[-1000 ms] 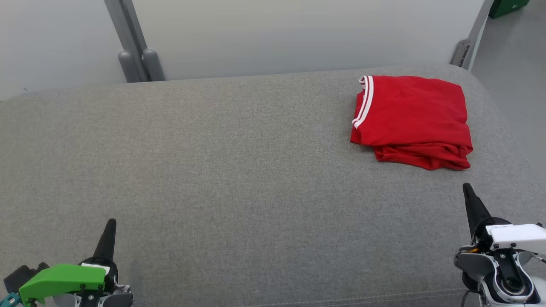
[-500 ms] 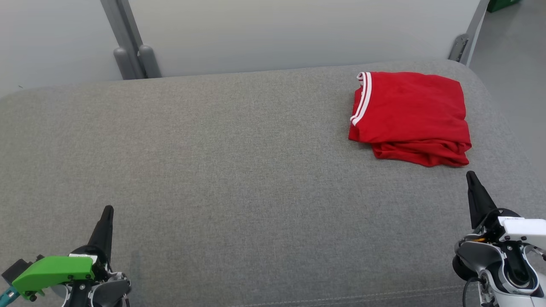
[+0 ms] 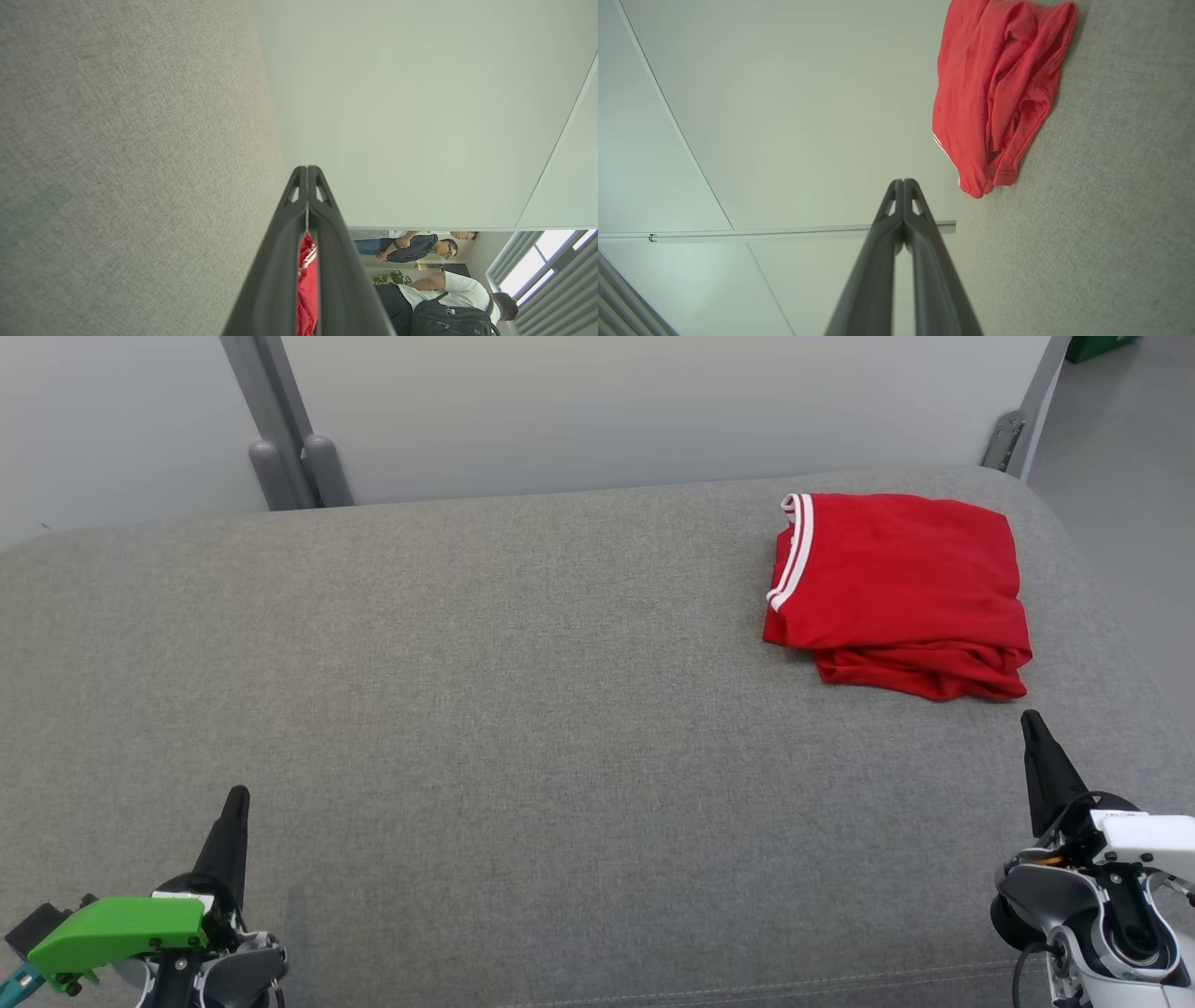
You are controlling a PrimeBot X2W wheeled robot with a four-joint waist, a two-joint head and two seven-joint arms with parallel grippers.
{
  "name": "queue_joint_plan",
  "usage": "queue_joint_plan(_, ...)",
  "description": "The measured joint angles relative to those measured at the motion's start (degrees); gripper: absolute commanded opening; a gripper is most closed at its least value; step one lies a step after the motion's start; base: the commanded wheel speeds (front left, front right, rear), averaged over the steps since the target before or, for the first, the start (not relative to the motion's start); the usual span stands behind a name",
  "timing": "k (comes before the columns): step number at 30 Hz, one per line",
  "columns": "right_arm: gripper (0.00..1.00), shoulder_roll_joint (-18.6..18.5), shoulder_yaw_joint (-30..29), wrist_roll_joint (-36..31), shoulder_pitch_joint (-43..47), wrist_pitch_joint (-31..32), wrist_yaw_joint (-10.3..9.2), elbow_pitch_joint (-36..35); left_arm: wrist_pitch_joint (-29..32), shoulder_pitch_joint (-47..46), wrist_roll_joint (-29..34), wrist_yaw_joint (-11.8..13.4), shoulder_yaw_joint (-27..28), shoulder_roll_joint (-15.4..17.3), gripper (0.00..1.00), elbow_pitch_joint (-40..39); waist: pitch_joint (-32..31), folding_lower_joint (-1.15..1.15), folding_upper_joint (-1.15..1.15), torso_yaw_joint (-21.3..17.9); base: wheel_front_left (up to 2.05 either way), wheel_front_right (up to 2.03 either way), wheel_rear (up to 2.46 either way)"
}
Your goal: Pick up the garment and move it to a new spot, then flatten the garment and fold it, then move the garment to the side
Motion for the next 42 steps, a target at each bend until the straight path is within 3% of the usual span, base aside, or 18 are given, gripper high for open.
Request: queue_joint_plan(42, 0.00, 0.00, 0.00, 0.01, 0.00, 0.00, 0.01, -0.12, -0.02, 0.00, 0.00, 0.00, -0.07, -0.01, 0.00, -0.03, 0.01, 0.00, 0.00, 0.00, 0.00, 0.00, 0.00)
